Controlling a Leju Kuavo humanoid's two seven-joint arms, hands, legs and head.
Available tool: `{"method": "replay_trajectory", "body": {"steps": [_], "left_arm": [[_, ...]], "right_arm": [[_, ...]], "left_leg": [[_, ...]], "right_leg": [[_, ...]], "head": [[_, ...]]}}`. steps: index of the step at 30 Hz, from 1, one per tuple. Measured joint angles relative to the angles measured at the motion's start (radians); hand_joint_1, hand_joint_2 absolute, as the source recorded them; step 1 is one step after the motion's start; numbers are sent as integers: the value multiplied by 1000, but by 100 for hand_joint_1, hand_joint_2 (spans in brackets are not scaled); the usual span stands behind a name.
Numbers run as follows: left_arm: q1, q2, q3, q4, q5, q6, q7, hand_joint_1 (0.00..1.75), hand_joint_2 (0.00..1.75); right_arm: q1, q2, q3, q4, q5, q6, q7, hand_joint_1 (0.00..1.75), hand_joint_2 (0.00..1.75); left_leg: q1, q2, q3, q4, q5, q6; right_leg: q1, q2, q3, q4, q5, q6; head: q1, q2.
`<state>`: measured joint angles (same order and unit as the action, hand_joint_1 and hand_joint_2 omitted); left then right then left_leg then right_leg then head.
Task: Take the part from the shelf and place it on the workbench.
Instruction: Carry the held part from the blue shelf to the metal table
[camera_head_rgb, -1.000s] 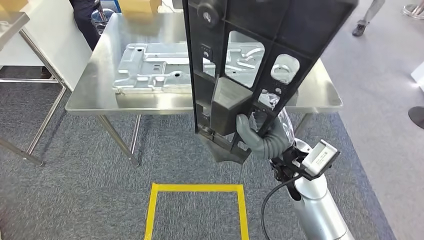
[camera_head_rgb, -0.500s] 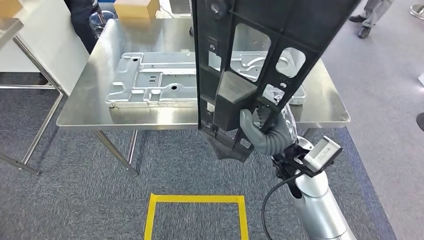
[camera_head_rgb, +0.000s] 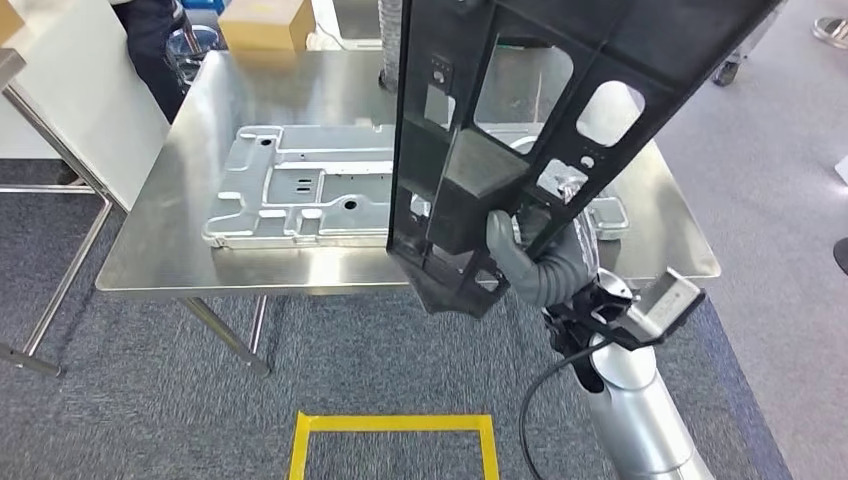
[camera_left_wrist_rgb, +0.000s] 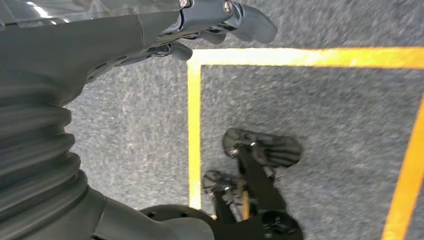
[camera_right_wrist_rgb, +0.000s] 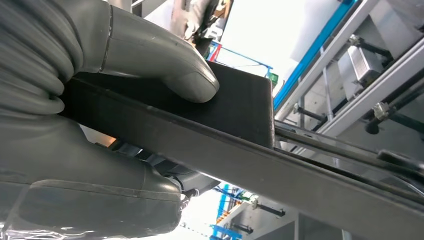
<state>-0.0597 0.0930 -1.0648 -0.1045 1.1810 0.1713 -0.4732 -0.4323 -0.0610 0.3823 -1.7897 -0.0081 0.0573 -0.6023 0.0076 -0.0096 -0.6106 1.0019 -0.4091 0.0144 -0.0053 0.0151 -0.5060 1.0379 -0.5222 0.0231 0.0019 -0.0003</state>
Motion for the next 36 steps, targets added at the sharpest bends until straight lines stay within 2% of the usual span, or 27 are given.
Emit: {"method": "replay_trajectory", "body": {"steps": [1,3,4,5,6,7,9,10,11,13,15,16,19,20,21,22,24,26,29,30,31,32,34,35,36], "left_arm": [[-2,0,1,0,0,1,0,0,175],[-3,0,2,0,0,4,-1,0,175],[-3,0,2,0,0,6,-1,0,175],[-3,0,2,0,0,6,-2,0,175],[-2,0,2,0,0,6,-2,0,175],[-2,0,2,0,0,6,-2,0,175],[-3,0,2,0,0,7,-2,0,175],[-4,-1,2,0,0,7,-3,0,175],[-4,-1,2,0,0,7,-3,0,175],[-5,0,2,0,0,8,-3,0,175],[-6,1,2,0,0,10,-3,0,175],[-7,1,2,0,0,11,-3,0,175],[-6,2,2,0,0,12,-2,0,175],[-4,2,2,0,0,13,-2,0,175],[-1,2,2,0,0,13,-2,0,175],[0,2,2,0,0,14,-2,0,175],[1,2,2,0,0,15,-2,0,175],[2,2,3,0,0,16,-1,0,175],[4,2,3,0,0,16,0,0,175],[3,2,3,0,0,16,0,0,175],[2,3,2,0,0,15,0,0,175],[0,3,2,0,0,15,0,0,175],[-1,3,2,0,0,14,0,0,175],[-1,3,2,0,0,14,0,0,175],[0,3,2,0,0,14,0,0,175]], "right_arm": [[-2,0,0,-1,-2,0,-2,175,175],[-5,0,0,-1,-2,0,-6,175,175],[-5,0,0,-1,-3,0,-6,175,175],[-4,0,0,-1,-3,0,-6,175,175],[-4,0,0,-2,-3,0,-6,175,175],[-4,0,0,-3,-3,0,-5,175,175],[-5,0,0,-8,-2,-3,-4,175,175],[-5,0,0,-11,0,-6,-2,175,175],[-5,0,-1,-13,3,-11,0,175,175],[-5,1,-2,-17,9,-22,7,175,175],[-7,2,-4,-23,13,-33,13,175,175],[-8,3,-5,-25,15,-38,14,175,175],[-8,5,-8,-28,15,-46,15,175,175],[-7,5,-8,-28,15,-47,15,175,175],[-6,5,-8,-29,16,-49,16,175,175],[-5,5,-9,-29,17,-52,16,175,175],[-4,5,-11,-33,31,-67,21,175,175],[-3,5,-17,-38,58,-91,43,175,175],[1,5,-29,-46,89,-122,77,175,175],[1,5,-32,-50,93,-127,81,175,175],[1,4,-35,-55,96,-130,84,175,175],[2,4,-35,-59,99,-131,85,175,175],[8,4,-37,-65,104,-133,86,175,175],[12,4,-38,-65,105,-134,87,175,175],[17,4,-39,-66,106,-135,88,175,175]], "left_leg": [[1,2,8,-2,-5,5],[-1,7,19,-2,-19,11],[-2,9,26,-2,-26,12],[-4,11,36,-1,-35,12],[-6,13,48,-1,-44,12],[-7,15,62,-1,-54,12],[-11,17,87,-1,-75,7],[-13,18,95,-2,-84,3],[-14,20,102,-2,-90,-2],[-16,22,109,2,-93,-13],[-14,19,98,42,-97,-23],[-13,18,75,86,-108,-27],[-4,16,-41,264,-177,-42],[-2,16,-68,290,-190,-46],[1,16,-80,283,-183,-48],[3,16,-75,241,-155,-48],[5,15,-37,104,-60,-45],[2,15,-13,19,-12,-34],[1,14,0,6,-9,-11],[2,14,5,4,-10,-5],[3,13,11,2,-12,1],[3,13,16,1,-16,5],[2,13,23,2,-27,9],[1,13,30,2,-34,9],[0,13,39,2,-41,9]], "right_leg": [[-1,-2,-29,51,-14,3],[-2,-4,-118,183,-60,7],[-2,-4,-159,232,-81,8],[-2,-5,-186,252,-87,8],[-1,-7,-195,236,-71,6],[1,-9,-187,186,-32,2],[10,-19,-154,50,70,-14],[14,-23,-142,3,101,-22],[18,-25,-136,-22,118,-29],[16,-22,-127,-32,115,-39],[10,-18,-107,-43,113,-49],[7,-17,-97,-47,110,-52],[6,-13,-78,-50,93,-56],[5,-10,-70,-50,86,-55],[4,-6,-60,-50,78,-53],[3,-4,-48,-49,70,-50],[1,-2,-25,-46,51,-42],[2,0,-14,-43,34,-30],[3,0,-10,-31,24,-10],[2,-1,-16,-11,19,-6],[0,-3,-35,25,6,-2],[-1,-5,-69,82,-15,2],[-2,-5,-157,216,-68,7],[-2,-6,-191,257,-83,8],[-2,-6,-209,261,-77,6]], "head": [[1,0],[3,0],[2,0],[3,0],[3,0],[3,0],[1,0],[0,0],[-1,0],[-2,0],[-4,0],[-5,0],[-7,0],[-7,0],[-7,0],[-7,0],[-7,0],[-8,0],[-8,0],[-7,0],[-6,0],[-5,0],[-3,0],[-3,0],[-3,0]]}}
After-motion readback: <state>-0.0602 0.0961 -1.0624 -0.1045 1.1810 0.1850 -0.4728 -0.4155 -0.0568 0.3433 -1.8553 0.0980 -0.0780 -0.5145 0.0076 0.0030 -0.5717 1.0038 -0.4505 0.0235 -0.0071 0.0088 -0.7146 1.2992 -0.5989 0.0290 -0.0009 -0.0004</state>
